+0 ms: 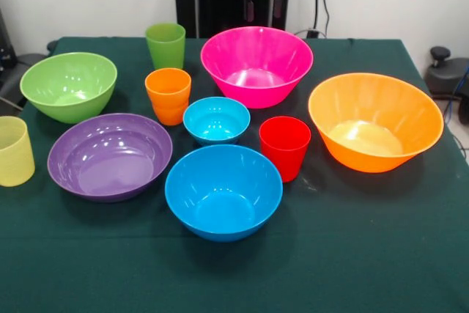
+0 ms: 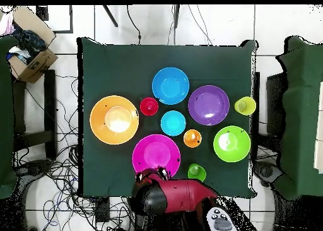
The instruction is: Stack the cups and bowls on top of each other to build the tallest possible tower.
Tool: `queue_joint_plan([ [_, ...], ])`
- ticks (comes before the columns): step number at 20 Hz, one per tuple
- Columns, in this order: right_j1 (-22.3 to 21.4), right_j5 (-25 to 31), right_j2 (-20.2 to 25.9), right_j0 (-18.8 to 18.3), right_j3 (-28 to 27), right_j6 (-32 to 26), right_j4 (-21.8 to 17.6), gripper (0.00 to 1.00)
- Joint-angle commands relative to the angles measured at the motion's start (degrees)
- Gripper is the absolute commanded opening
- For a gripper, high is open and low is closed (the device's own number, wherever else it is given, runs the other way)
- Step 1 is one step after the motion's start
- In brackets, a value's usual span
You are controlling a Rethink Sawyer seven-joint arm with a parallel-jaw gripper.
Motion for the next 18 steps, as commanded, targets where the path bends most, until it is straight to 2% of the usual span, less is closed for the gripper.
queue_joint_plan([
  [1, 3.3, -1.0, 3.9, -0.7, -1.7, 3.8, -3.7, 1.00],
  [7, 0.8, 1.1, 4.9, -1.3, -1.0, 3.8, -2.7, 1.00],
  [12, 5.6, -2.8, 5.8, -3.9, -3.0, 4.6, -3.1, 1.00],
  [15, 4.2, -1.3, 5.1, -4.4, -3.3, 3.9, -3.5, 1.00],
  [18, 4.4, -0.6, 7.8, -6.2, -4.0, 2.3, -3.7, 1.00],
])
